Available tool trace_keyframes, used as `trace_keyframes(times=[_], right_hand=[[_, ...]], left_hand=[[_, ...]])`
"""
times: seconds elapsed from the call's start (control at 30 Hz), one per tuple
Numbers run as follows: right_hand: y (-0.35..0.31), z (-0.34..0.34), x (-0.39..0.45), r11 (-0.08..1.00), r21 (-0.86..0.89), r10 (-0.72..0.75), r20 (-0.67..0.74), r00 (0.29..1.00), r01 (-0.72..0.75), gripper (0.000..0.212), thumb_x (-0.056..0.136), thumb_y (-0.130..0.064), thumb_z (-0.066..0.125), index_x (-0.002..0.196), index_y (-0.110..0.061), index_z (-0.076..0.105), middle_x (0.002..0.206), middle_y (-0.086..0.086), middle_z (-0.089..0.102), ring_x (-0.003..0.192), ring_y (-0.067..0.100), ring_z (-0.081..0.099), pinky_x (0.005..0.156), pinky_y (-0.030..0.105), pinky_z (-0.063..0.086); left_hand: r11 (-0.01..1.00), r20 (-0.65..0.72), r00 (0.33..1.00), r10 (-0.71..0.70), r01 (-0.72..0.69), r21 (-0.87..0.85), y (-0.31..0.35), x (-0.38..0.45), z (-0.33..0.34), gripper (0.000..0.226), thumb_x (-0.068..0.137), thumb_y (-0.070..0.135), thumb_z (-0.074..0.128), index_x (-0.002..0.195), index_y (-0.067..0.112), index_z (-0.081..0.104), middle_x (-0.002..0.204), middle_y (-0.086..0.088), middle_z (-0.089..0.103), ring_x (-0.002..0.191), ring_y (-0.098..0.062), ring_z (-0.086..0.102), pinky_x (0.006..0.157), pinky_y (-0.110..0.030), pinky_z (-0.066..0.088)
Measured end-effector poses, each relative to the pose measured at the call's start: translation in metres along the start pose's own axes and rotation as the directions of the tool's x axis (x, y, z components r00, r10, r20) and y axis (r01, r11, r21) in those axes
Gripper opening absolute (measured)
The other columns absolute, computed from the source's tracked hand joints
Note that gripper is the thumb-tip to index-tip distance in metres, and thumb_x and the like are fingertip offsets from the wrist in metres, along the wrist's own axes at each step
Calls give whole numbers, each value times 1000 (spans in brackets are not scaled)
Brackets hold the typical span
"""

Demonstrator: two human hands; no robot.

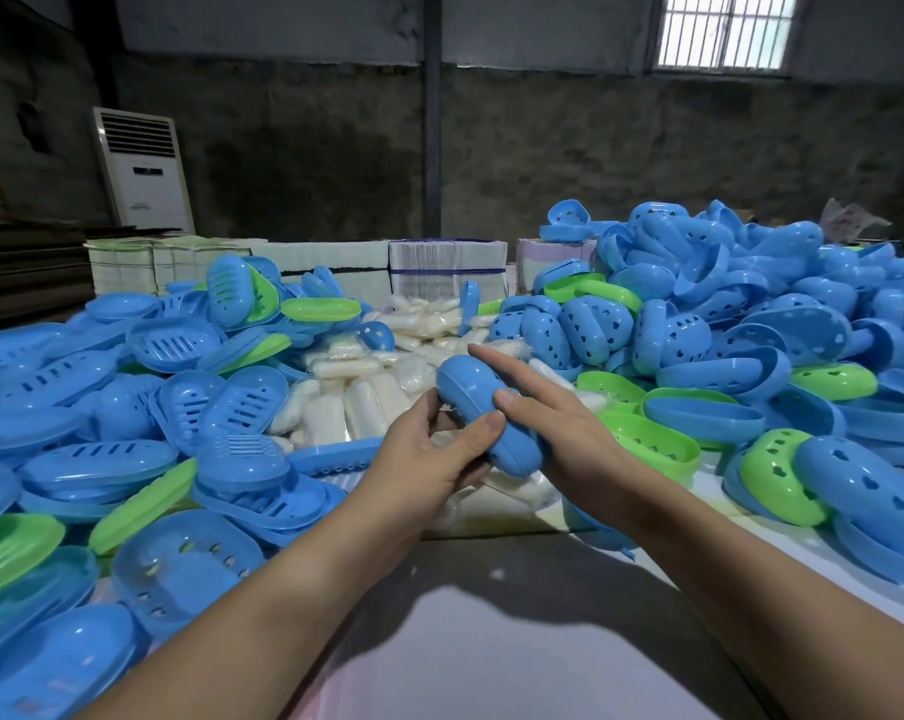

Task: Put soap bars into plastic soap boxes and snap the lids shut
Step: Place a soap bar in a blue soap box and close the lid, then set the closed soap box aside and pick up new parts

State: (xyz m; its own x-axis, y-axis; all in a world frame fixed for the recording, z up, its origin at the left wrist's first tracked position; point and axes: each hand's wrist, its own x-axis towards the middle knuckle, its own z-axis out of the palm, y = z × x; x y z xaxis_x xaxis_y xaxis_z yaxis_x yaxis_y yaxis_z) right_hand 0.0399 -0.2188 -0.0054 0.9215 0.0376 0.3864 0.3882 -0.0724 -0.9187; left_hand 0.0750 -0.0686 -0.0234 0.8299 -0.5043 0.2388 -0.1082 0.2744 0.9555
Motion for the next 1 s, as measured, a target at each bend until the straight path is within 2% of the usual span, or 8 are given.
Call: trace_keyframes(times=[0.23, 0.37, 0.43, 0.5, 0.6, 0.77, 0.87, 1.0], right_hand=[[0, 0, 0, 986, 142, 72, 68, 995, -81, 50, 83, -23, 55, 130, -40, 56, 144, 1, 55, 128, 24, 56, 113, 42, 40], [-5, -6, -4, 957, 278, 53, 96, 994, -78, 53, 85, -12, 60, 136, -26, 55, 144, 11, 53, 125, 24, 59, 103, 35, 49], [-7, -9, -6, 939, 338, 26, 107, 994, -61, 50, 85, -8, 60, 133, -24, 58, 135, 12, 60, 116, 26, 64, 95, 34, 53], [-6, -11, -6, 937, 344, 28, 106, 994, -63, 49, 85, -7, 61, 131, -24, 60, 125, 12, 66, 108, 27, 66, 96, 39, 54], [-4, -11, -5, 973, 215, 79, 46, 996, -87, 51, 78, -9, 68, 125, -27, 65, 108, 6, 73, 95, 23, 68, 87, 36, 55], [-19, -23, -3, 969, -226, 36, -285, 958, -104, 51, 74, -18, 81, 118, -40, 68, 102, -12, 67, 82, -9, 66, 69, 14, 54], [-38, -55, -10, 885, -430, -31, -436, 899, -178, 52, 76, -28, 79, 123, -42, 64, 105, -18, 61, 77, -14, 62, 59, 8, 47], [-60, -121, -48, 696, -588, -68, -625, 778, -412, 51, 71, -38, 78, 120, -47, 63, 100, -20, 60, 86, 2, 61, 70, 25, 46]], left_hand=[[992, 25, 998, -64, 66, -107, 2, 1, -5, 68, 67, 34, 79, 129, 15, 62, 124, -18, 68, 100, -25, 76, 72, -23, 60], [981, 76, 993, -92, 103, -163, 6, 2, -4, 69, 64, 29, 84, 129, 15, 65, 123, -12, 72, 105, -25, 75, 76, -27, 61], [994, 55, 997, -61, 66, -90, 10, 1, -3, 75, 57, 37, 86, 128, 22, 67, 127, -12, 67, 102, -21, 75, 77, -28, 61], [991, -1, 1000, 15, -15, 130, 12, -1, -3, 54, 58, 46, 85, 111, 39, 75, 123, -9, 61, 89, -10, 75, 74, -26, 61], [892, -33, 994, 101, -75, 445, 12, 0, -4, 23, 79, 41, 82, 100, 47, 74, 116, -1, 55, 77, -6, 67, 69, -20, 54], [724, -5, 987, 163, -116, 680, 3, 4, -11, 68, 84, 54, 75, 145, 33, 50, 115, 11, 54, 95, -5, 59, 70, -11, 40], [725, -11, 983, 185, -129, 677, 4, 3, -12, 53, 85, 52, 71, 133, 33, 60, 110, 12, 59, 93, -5, 60, 72, -17, 43], [724, 47, 979, 196, -177, 667, 4, 0, -11, 43, 75, 72, 49, 103, 45, 65, 106, 17, 66, 94, 7, 59, 74, -18, 43]])
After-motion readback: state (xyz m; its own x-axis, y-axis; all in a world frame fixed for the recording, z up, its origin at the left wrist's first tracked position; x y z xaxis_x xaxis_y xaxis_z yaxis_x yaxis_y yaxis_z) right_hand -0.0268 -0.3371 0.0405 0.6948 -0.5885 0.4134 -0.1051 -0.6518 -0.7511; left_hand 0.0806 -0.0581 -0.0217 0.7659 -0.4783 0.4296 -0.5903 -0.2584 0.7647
